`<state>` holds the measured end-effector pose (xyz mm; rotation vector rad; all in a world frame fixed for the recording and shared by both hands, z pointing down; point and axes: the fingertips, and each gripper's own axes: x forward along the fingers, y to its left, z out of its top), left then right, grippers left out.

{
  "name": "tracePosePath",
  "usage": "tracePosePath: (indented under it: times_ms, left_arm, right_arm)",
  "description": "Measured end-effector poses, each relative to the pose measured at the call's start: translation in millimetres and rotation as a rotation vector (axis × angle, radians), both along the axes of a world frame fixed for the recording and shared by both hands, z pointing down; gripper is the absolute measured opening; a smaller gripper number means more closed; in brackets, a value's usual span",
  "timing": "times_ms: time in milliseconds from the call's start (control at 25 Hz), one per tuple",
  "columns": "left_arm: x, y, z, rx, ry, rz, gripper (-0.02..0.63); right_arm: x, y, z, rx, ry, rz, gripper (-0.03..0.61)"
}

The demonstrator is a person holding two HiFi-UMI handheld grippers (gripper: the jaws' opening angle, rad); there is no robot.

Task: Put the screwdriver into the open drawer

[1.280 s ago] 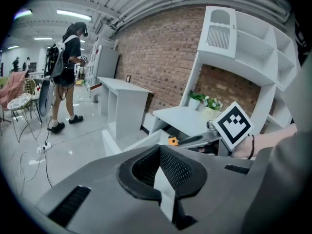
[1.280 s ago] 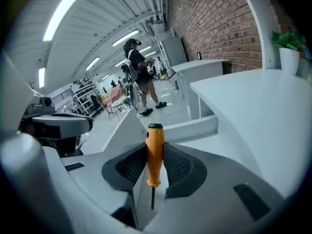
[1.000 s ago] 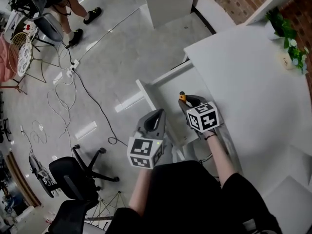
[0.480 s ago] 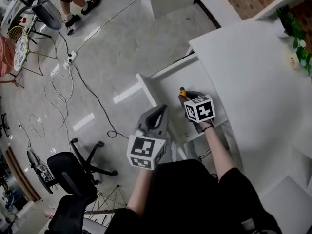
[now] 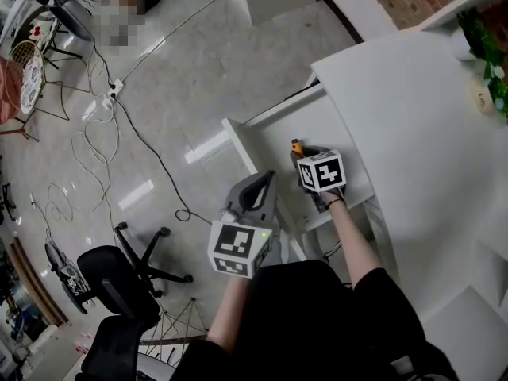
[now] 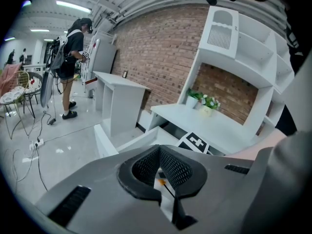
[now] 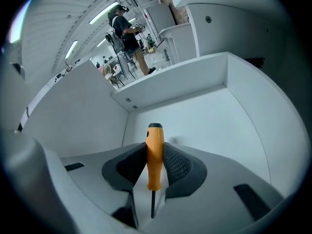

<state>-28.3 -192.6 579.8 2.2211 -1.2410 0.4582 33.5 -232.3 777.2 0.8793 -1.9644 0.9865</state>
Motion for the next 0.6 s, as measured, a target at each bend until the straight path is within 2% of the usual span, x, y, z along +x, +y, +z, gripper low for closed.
tracePosePath:
  times_ms: [600]
  left_arm:
    - [-5.7, -4.2, 0.3, -0.005, 0.001, 0.011, 0.009]
  right_arm:
    - [-1.1, 4.1, 23.0, -0.047, 0.062, 0.085, 0.110]
